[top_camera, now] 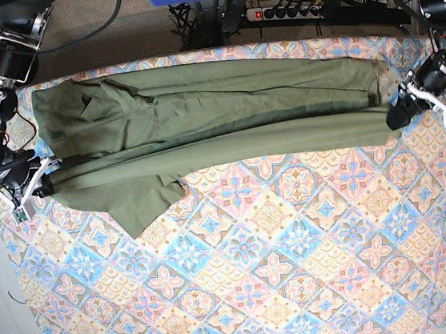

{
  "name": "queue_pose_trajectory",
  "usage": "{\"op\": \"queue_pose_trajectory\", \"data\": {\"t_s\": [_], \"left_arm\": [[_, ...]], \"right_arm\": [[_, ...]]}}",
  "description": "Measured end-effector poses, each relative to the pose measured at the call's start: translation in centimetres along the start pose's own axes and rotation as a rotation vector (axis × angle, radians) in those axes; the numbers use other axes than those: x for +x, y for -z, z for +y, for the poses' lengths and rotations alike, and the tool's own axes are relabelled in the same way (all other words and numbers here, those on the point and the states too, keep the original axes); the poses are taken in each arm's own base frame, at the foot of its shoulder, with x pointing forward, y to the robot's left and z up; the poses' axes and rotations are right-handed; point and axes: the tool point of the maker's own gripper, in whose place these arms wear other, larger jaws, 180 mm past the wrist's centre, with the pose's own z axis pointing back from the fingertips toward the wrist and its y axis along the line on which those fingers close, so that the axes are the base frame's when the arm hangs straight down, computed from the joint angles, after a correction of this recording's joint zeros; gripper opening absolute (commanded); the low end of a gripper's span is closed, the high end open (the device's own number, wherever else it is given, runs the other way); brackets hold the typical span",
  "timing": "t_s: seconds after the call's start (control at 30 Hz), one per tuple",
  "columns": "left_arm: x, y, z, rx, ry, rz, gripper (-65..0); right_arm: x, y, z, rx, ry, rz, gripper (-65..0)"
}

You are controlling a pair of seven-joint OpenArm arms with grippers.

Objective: Layout the t-shirt on the table in an organized manner, then fold the t-shirt properly
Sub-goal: 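Fold the grasped side edge with both grippers over onto the shoulder edge, then release the folded edge and move the right gripper to the sleeve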

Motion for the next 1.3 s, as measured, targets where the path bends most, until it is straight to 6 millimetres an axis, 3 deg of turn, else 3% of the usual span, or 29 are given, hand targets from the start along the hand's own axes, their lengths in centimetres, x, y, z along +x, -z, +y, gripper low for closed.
{"op": "queue_pose_trajectory", "data": {"t_s": [0.17,0.33,0.5,0.6,0.73,0.77,0.93,1.1,1.17,1.3], "left_arm": [[-1.2,-0.7,-1.3,-0.01,0.038,0.039,-65.0],[-2.9,-1.4,-0.6,0.02,0.03,0.085,-65.0],[-4.6,-2.0,0.9,0.093,0.084,0.163,-65.0],[-5.4,-2.0,1.6,0.13,0.115,0.2,-65.0],[-6.2,-1.8,2.4,0.178,0.157,0.234,-65.0],[-6.5,-1.6,2.5,0.187,0.167,0.244,-64.2],[-7.5,-1.0,2.7,0.204,0.165,0.317,-46.6],[-7.7,-1.0,2.5,0.196,0.16,0.335,-41.3],[-7.3,-0.9,2.2,0.177,0.141,0.311,-41.0],[-4.3,-2.0,2.2,0.167,0.092,0.184,-41.3]], "right_arm": [[-0.3,0.1,0.3,0.008,0.003,0.003,-64.3],[-3.0,0.0,0.5,0.012,0.005,0.103,-64.3],[-3.4,-0.3,0.4,0.016,0.0,0.109,-64.3],[-5.4,-0.5,0.4,0.011,-0.007,0.178,-64.3],[-5.3,0.5,1.7,0.031,-0.082,0.205,-63.6],[-5.5,0.7,1.7,0.017,-0.114,0.229,-62.7],[-7.6,0.4,0.4,-0.066,-0.192,0.347,-49.7],[-4.3,-0.8,-0.5,-0.122,-0.214,0.25,-46.0],[-2.9,-2.1,-1.8,-0.174,-0.205,0.207,-45.9],[-2.3,-3.3,-3.0,-0.232,-0.205,0.196,-45.9]]}}
